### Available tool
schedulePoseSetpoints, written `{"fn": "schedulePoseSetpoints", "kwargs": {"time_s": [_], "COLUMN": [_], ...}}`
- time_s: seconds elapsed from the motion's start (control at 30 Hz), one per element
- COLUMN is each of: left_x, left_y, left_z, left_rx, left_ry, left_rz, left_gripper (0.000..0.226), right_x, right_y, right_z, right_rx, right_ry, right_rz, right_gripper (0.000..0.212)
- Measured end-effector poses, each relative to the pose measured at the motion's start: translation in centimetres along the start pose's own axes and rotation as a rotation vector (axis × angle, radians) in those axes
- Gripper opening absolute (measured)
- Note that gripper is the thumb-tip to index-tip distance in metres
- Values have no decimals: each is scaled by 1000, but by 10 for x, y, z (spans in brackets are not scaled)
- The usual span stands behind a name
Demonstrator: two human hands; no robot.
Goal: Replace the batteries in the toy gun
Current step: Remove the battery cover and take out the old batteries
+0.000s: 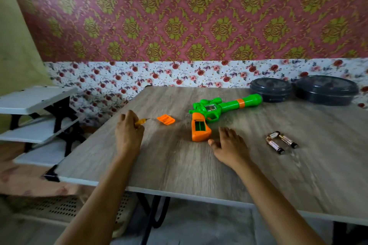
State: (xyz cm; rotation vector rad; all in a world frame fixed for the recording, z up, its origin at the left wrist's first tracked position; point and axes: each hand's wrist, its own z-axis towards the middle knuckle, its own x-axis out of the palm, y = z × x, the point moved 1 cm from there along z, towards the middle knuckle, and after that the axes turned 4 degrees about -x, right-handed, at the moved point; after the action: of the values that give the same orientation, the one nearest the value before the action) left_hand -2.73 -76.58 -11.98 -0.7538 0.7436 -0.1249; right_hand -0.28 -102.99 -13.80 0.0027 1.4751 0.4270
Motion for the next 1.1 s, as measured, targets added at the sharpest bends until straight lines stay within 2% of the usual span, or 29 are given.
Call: {"fn": "schedulePoseSetpoints", "kwargs": {"time_s": [0.23,1.1], "left_x": [6,6], "left_y": [10,15], "left_z": [3,0], "left_rx": [-83,-79], "left_ry": [185,192], "left_rz": [236,183], "left_gripper": [24,28], "right_x": [3,3], "right_y": [-3,-6], "right_z": [1,-2], "right_rx": [-11,-25], "right_ry": [18,14], "right_rz": [-25,-3], "right_gripper": [60,61]}}
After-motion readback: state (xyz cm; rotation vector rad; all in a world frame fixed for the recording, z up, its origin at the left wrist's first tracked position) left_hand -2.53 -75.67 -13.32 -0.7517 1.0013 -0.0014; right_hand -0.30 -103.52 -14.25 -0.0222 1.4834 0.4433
